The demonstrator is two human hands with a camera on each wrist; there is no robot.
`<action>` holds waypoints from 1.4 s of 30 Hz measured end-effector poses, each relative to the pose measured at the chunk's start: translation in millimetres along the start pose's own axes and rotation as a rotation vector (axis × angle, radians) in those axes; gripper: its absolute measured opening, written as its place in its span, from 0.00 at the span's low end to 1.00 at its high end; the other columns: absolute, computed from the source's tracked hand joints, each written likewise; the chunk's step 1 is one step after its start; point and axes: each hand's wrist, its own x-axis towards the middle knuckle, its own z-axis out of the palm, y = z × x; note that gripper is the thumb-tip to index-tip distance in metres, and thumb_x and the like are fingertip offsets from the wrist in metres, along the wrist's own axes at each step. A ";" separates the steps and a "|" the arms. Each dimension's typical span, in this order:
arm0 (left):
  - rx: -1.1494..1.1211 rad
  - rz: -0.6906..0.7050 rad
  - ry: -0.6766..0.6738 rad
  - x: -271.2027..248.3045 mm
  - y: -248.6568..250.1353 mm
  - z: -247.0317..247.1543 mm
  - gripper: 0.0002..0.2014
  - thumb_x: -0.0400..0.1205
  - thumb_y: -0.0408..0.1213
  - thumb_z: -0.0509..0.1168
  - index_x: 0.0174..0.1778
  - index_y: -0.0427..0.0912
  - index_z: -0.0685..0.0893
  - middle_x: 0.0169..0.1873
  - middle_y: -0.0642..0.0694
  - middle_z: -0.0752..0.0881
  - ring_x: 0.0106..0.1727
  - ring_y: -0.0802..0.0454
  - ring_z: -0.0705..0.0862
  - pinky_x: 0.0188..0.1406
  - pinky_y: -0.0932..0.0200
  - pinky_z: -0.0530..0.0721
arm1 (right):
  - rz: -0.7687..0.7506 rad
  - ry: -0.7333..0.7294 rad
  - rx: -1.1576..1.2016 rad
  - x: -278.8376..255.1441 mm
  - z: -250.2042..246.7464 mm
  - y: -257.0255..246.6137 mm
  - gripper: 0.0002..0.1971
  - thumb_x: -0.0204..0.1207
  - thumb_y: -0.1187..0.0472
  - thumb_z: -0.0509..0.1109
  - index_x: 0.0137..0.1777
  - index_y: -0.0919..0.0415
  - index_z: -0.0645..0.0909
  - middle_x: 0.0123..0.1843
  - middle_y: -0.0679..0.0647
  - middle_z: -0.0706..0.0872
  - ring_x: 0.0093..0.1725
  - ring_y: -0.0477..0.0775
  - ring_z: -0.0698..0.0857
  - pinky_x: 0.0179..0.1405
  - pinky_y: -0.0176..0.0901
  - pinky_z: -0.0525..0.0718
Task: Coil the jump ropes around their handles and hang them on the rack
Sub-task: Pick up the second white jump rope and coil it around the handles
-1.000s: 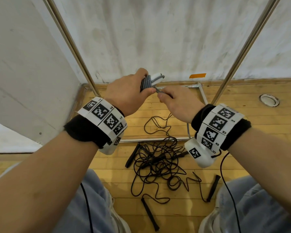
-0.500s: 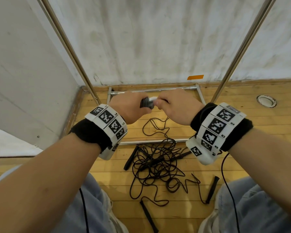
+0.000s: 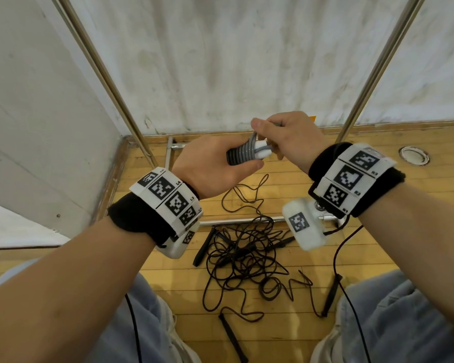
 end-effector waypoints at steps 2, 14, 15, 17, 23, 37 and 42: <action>-0.074 -0.028 0.023 -1.6 3.6 -1.1 0.15 0.76 0.60 0.64 0.54 0.59 0.84 0.29 0.57 0.83 0.33 0.61 0.80 0.30 0.59 0.76 | 0.054 -0.063 0.176 -0.4 -0.8 0.3 0.22 0.79 0.48 0.67 0.35 0.68 0.79 0.25 0.57 0.73 0.19 0.48 0.69 0.22 0.39 0.70; -0.397 -0.143 0.135 1.2 12.6 -16.7 0.14 0.76 0.57 0.66 0.49 0.51 0.82 0.36 0.41 0.86 0.37 0.40 0.85 0.36 0.36 0.84 | -0.067 -0.043 0.076 -12.9 12.7 -12.2 0.16 0.84 0.62 0.56 0.35 0.64 0.75 0.28 0.51 0.71 0.24 0.47 0.67 0.24 0.40 0.66; -0.394 -0.148 0.147 1.6 11.4 -17.7 0.17 0.77 0.57 0.66 0.51 0.48 0.83 0.36 0.41 0.86 0.37 0.40 0.85 0.36 0.36 0.84 | -0.091 -0.044 0.012 -14.4 14.3 -13.5 0.17 0.85 0.60 0.55 0.32 0.59 0.73 0.28 0.50 0.72 0.25 0.48 0.69 0.26 0.41 0.68; -0.387 -0.157 0.164 2.6 8.5 -19.6 0.19 0.76 0.57 0.65 0.52 0.45 0.82 0.37 0.41 0.87 0.37 0.40 0.85 0.37 0.36 0.84 | -0.140 -0.077 -0.080 -16.9 17.5 -16.5 0.18 0.86 0.59 0.54 0.31 0.52 0.71 0.30 0.50 0.75 0.31 0.50 0.74 0.33 0.45 0.73; -0.250 -0.158 0.114 2.8 4.7 -18.5 0.16 0.78 0.56 0.66 0.55 0.49 0.80 0.37 0.46 0.86 0.39 0.46 0.85 0.40 0.40 0.84 | -0.071 -0.159 -0.281 -14.7 21.5 -18.7 0.15 0.83 0.65 0.56 0.34 0.53 0.72 0.36 0.53 0.81 0.32 0.50 0.78 0.31 0.35 0.75; 0.103 -0.177 0.078 8.9 -20.8 -10.6 0.20 0.81 0.61 0.59 0.62 0.54 0.75 0.33 0.59 0.78 0.34 0.61 0.79 0.26 0.59 0.70 | -0.152 -0.180 -0.521 -14.5 23.5 -10.3 0.13 0.84 0.56 0.56 0.37 0.54 0.73 0.31 0.46 0.74 0.30 0.42 0.72 0.26 0.36 0.63; 0.245 -0.234 0.009 10.0 -27.0 -7.7 0.20 0.82 0.61 0.58 0.63 0.52 0.73 0.34 0.57 0.77 0.37 0.49 0.81 0.29 0.56 0.73 | -0.168 -0.211 -0.710 -15.7 20.3 -8.3 0.14 0.83 0.54 0.59 0.35 0.53 0.70 0.31 0.46 0.73 0.30 0.42 0.71 0.26 0.37 0.63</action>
